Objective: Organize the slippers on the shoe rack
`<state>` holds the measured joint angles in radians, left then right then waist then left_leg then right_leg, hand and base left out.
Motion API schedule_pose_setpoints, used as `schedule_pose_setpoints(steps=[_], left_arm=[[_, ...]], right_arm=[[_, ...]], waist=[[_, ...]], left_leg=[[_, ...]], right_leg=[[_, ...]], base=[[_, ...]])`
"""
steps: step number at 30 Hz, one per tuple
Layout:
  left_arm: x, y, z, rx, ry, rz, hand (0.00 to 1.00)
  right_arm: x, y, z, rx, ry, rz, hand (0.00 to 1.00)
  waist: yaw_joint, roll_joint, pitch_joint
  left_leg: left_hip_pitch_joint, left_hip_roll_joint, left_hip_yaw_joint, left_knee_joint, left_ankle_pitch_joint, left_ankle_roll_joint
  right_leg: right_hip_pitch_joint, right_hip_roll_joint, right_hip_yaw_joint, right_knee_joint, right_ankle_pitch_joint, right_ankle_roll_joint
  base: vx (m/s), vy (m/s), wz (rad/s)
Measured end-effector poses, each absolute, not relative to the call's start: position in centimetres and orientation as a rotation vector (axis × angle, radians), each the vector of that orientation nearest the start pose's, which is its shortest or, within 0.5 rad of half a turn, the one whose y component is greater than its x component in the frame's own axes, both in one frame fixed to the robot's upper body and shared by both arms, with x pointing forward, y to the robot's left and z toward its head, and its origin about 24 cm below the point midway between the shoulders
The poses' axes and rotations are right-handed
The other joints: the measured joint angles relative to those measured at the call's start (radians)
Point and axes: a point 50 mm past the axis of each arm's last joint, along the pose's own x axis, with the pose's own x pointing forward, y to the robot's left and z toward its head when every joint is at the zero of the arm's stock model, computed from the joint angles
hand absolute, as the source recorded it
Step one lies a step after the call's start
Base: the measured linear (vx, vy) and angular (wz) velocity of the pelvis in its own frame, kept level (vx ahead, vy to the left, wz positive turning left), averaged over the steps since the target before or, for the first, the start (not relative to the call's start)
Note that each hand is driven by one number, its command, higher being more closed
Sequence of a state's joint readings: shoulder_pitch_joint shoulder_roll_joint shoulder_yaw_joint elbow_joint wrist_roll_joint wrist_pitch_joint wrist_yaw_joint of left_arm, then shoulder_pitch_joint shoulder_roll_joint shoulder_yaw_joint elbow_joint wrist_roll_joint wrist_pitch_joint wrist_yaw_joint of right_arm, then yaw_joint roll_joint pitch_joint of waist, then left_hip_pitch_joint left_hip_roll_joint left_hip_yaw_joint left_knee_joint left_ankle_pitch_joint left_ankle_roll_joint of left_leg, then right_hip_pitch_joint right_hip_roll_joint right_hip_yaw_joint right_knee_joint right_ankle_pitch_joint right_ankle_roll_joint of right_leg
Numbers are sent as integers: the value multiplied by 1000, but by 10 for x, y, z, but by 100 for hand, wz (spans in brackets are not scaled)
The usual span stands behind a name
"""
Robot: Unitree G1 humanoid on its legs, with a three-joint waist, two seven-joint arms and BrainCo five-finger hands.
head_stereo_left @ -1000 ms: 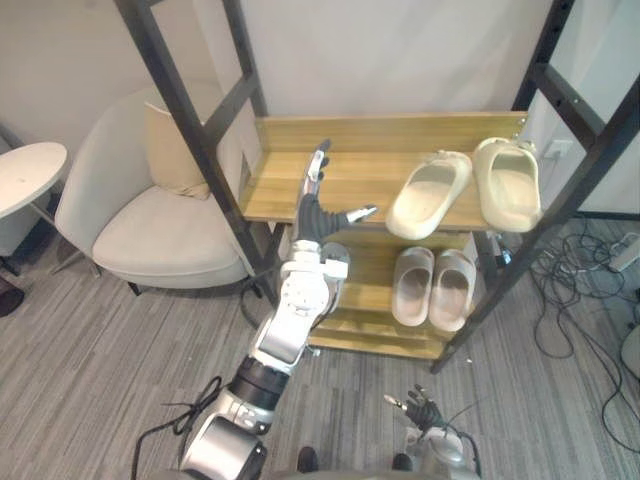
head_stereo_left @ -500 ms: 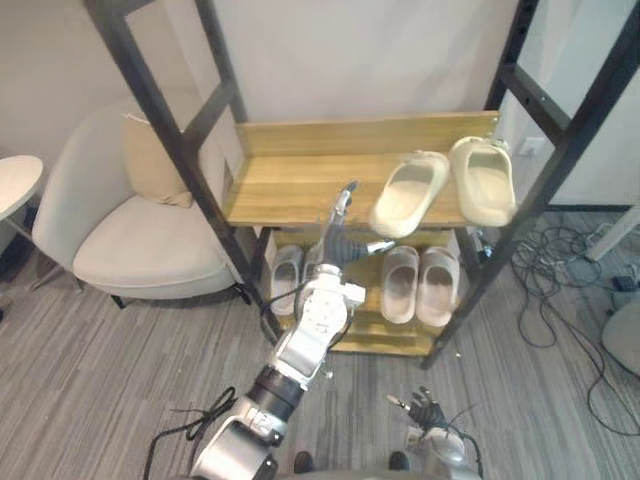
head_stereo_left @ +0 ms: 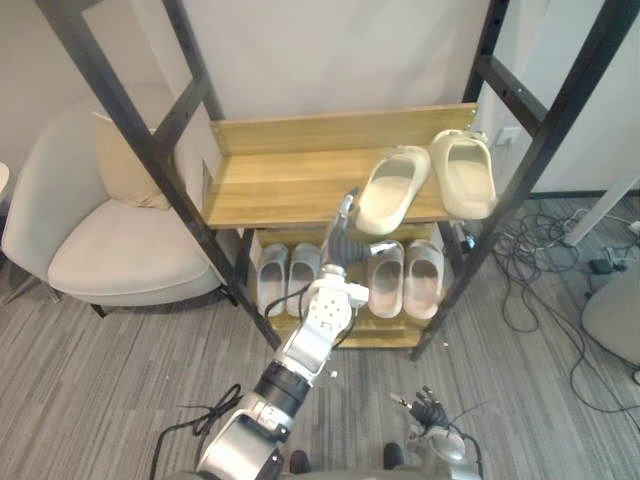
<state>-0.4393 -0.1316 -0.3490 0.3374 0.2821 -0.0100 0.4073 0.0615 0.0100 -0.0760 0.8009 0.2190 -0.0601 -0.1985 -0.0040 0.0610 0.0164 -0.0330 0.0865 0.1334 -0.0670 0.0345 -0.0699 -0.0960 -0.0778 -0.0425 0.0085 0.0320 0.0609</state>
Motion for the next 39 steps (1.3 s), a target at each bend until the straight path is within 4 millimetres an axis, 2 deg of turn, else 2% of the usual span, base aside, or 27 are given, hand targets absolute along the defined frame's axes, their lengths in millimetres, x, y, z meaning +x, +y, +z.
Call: schedule_pose_setpoints(steps=[3, 6, 19, 28, 39], left_arm=[[308, 22, 91, 260, -221, -66, 0], [308, 21, 91, 262, -217, -68, 0], [317, 7, 114, 251, -278, -93, 0], [321, 8, 124, 249, -309, -99, 0], [328, 7, 139, 237, -349, -96, 0]], right_arm=[[162, -168, -127, 178, 789, -366, 0], [162, -170, -127, 186, 788, -374, 0], [163, -176, -126, 172, 783, -383, 0], [167, -182, -124, 185, 767, -414, 0], [175, -182, -120, 187, 745, -411, 0]], waist=[[-3, -12, 10], [-4, -11, 14], [-6, -6, 45], [-21, 8, 65], [-47, 9, 92]], left_leg=[[-2, 10, 0, -2, 2, -6], [-3, 12, 1, -1, 0, -9], [-20, 3, 23, 9, -4, -3], [-33, -6, 47, 18, -8, -1], [-38, -10, 76, 17, -14, 2]], right_leg=[[7, 9, 0, -21, 12, -6], [3, 11, 1, -15, 8, -7], [-63, 3, 28, 73, -27, -1], [-102, -4, 56, 110, -36, 3], [-131, -4, 86, 126, -38, 7]], base=[[-1, -8, -1], [1, -2, -1], [-8, 5, -4], [-7, 10, -7], [1, 20, -7]])
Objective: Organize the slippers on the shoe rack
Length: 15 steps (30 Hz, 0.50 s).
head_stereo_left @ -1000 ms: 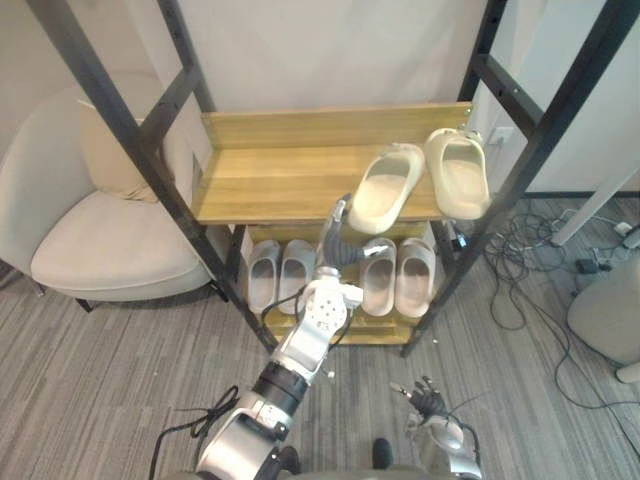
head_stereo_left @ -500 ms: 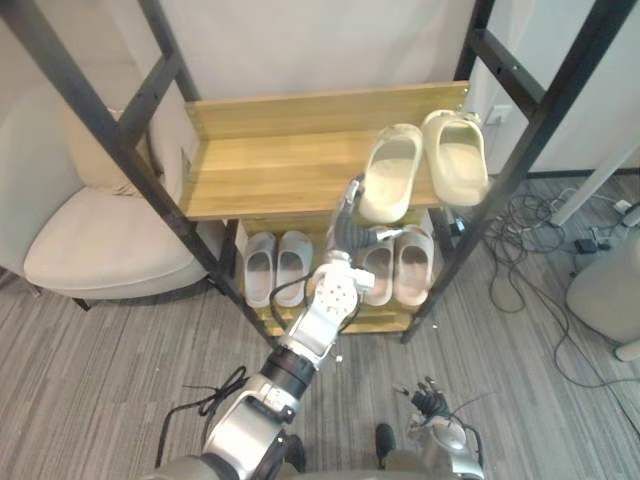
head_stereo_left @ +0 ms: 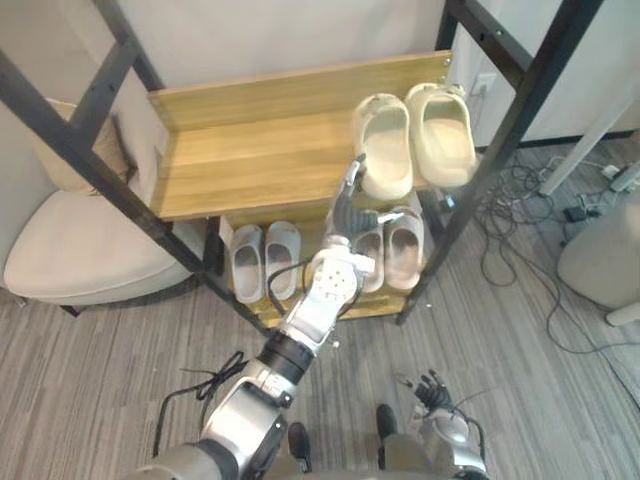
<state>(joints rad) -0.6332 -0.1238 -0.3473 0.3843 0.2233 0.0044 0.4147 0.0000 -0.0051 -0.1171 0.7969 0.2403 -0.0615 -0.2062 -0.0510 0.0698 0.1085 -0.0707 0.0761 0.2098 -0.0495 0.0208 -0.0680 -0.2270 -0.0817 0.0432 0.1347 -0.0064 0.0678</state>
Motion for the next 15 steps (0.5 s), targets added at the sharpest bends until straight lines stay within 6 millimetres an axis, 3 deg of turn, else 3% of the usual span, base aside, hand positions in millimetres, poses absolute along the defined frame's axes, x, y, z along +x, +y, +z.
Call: schedule_pose_setpoints(steps=[15], left_arm=[[334, 9, 148, 210, -368, -77, 0]], right_arm=[[173, -187, -120, 200, 744, -442, 0]], waist=[[-4, -1, 15]], left_leg=[[0, -2, 21, -1, -6, 3]], right_leg=[[-13, 2, 22, 0, 1, 1]], base=[[0, 17, -4]])
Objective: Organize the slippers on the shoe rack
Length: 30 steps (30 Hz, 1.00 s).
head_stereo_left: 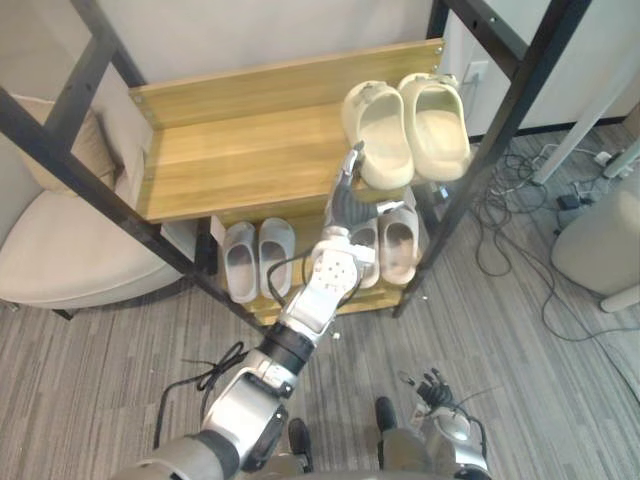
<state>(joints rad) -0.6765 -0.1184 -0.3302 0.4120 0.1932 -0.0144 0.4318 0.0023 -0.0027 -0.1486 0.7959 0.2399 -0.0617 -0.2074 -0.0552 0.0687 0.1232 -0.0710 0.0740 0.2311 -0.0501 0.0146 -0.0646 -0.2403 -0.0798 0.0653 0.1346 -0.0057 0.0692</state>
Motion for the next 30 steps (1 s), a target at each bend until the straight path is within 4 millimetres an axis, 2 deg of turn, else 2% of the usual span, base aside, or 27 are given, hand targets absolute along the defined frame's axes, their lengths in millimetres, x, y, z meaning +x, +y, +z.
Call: schedule_pose_setpoints(steps=[9, 17, 19, 25, 30], left_arm=[[342, 21, 150, 204, -349, -49, 0], [350, 53, 155, 206, -349, 28, 0], [347, 64, 162, 202, -387, 50, 0], [335, 77, 171, 195, -457, 41, 0], [306, 66, 185, 117, -588, -73, 0]], right_arm=[[169, -187, -122, 202, 755, -449, 0], [163, -185, -125, 208, 772, -434, 0], [160, -182, -126, 203, 781, -410, 0], [155, -169, -130, 188, 809, -326, 0], [152, -159, -132, 186, 828, -272, 0]], waist=[[-1, 1, -1], [10, 4, -3], [27, 6, -7], [56, 6, -45], [81, -1, -95]], left_leg=[[3, 0, -15, 0, 0, 0], [14, 2, -58, 2, 1, 1], [23, 1, -76, 2, 1, 1], [39, 0, -127, 3, 1, 1], [45, -6, -172, 4, 1, 1]], right_leg=[[18, -3, -15, -9, 1, 1], [61, -9, -61, -28, -1, 1], [82, -13, -81, -30, -8, 0], [122, -22, -136, -17, -35, -3], [157, -32, -186, -16, -54, -2]], base=[[3, 5, 4], [16, 9, 17], [16, -1, 25], [14, -9, 26], [43, -13, 34]])
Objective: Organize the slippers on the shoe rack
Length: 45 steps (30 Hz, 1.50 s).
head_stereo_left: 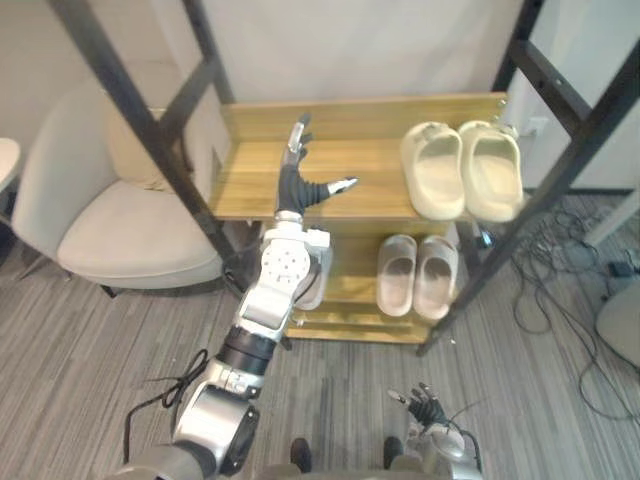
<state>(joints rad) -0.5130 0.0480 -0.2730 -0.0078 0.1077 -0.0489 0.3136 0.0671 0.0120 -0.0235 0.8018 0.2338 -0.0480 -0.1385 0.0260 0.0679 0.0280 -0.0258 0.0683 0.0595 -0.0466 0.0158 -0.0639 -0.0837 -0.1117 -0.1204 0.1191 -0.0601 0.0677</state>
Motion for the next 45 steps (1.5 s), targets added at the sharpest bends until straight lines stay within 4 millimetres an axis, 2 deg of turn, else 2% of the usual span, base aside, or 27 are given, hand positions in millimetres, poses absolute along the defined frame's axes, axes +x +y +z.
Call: schedule_pose_setpoints(steps=[2, 6, 9, 14, 16, 17, 18, 19, 20, 21, 23, 24, 25, 26, 30, 33, 45], left_arm=[[287, 54, 183, 74, -626, -187, 0], [264, 52, 165, -24, -588, -290, 0], [254, 58, 141, -77, -490, -323, 0], [233, 72, 89, -142, -266, -334, 0], [225, 81, 45, -118, -82, -310, 0], [224, 83, 36, -112, -42, -301, 0], [220, 88, 17, -98, 40, -282, 0], [214, 96, -8, -63, 150, -262, 0], [206, 106, -36, -9, 274, -231, 0], [203, 110, -46, 13, 322, -218, 0], [175, 133, -94, 117, 567, -163, 0], [169, 138, -101, 136, 609, -153, 0], [152, 148, -117, 179, 711, -125, 0], [140, 159, -128, 210, 784, -103, 0], [109, 179, -148, 278, 948, -46, 0], [106, 189, -149, 269, 964, 27, 0], [95, 207, -154, 240, 1038, 154, 0]], right_arm=[[151, -152, -133, 198, 832, -251, 0], [154, -144, -132, 176, 828, -200, 0], [153, -140, -132, 172, 834, -182, 0], [145, -137, -137, 147, 867, -138, 0], [135, -135, -142, 131, 910, -115, 0], [134, -135, -143, 128, 916, -111, 0], [131, -134, -145, 123, 930, -105, 0], [128, -135, -147, 113, 944, -98, 0], [125, -139, -149, 89, 962, -94, 0], [123, -140, -150, 84, 971, -92, 0], [112, -145, -156, 62, 1022, -83, 0], [110, -147, -157, 56, 1029, -80, 0], [110, -151, -157, 39, 1032, -76, 0], [111, -152, -157, 35, 1027, -77, 0], [105, -161, -160, 7, 1054, -86, 0], [102, -161, -162, 4, 1071, -87, 0], [103, -168, -163, -36, 1085, -119, 0]], waist=[[9, -4, -22], [33, -10, -48], [37, -19, -72], [47, -42, -95], [52, -47, -104], [53, -48, -106], [52, -53, -110], [52, -49, -114], [51, -58, -108], [51, -57, -107], [43, -68, -98], [43, -70, -96], [44, -80, -90], [43, -75, -87], [37, -88, -61], [36, -101, -55], [32, -91, -47]], left_leg=[[13, -4, -32, 0, 0, 0], [29, -7, -44, 1, -7, 9], [33, -11, -68, 7, -9, 12], [45, -12, -82, 16, -17, 12], [66, -12, -89, 13, -12, 2], [67, -12, -91, 13, -13, 1], [67, -13, -96, 12, -13, 1], [67, -13, -105, 10, -12, -1], [74, -14, -122, 4, -8, -6], [82, -15, -127, 0, -4, -9], [108, -23, -155, -3, 0, -12], [112, -23, -157, -3, 0, -12], [115, -24, -158, -2, 0, -12], [118, -25, -158, -1, 0, -12], [131, -29, -181, -4, 0, -11], [131, -31, -184, -4, 0, -11], [128, -41, -180, 0, -18, -10]], right_leg=[[31, -6, -35, -4, -11, 0], [61, -8, -48, -14, -13, 1], [86, -12, -74, -23, -14, 3], [123, -10, -89, -41, -14, 4], [157, -5, -96, -66, -8, 4], [157, -5, -98, -73, -8, 4], [158, -3, -102, -75, -8, 5], [164, -1, -110, -80, -12, 10], [176, 1, -124, -91, -12, 10], [183, 1, -128, -91, -11, 12], [226, 1, -146, -92, -8, 6], [230, 1, -147, -91, -8, 6], [232, 1, -147, -91, -8, 6], [235, 0, -147, -90, -8, 6], [246, -3, -152, -89, -20, 14], [246, -5, -155, -88, -28, 13], [238, -12, -132, -88, -35, 21]], base=[[27, -14, 40], [15, -2, 15], [-3, 0, 23], [-15, -3, 9], [6, -11, 7], [-35, -10, 9], [-48, -17, 13], [-37, -25, 25], [15, -25, 26], [28, -20, 33], [41, -18, 33], [35, -20, 17], [0, 0, 0], [0, 0, 0], [-7, -8, 3], [-6, -11, 4], [28, -10, -3]])
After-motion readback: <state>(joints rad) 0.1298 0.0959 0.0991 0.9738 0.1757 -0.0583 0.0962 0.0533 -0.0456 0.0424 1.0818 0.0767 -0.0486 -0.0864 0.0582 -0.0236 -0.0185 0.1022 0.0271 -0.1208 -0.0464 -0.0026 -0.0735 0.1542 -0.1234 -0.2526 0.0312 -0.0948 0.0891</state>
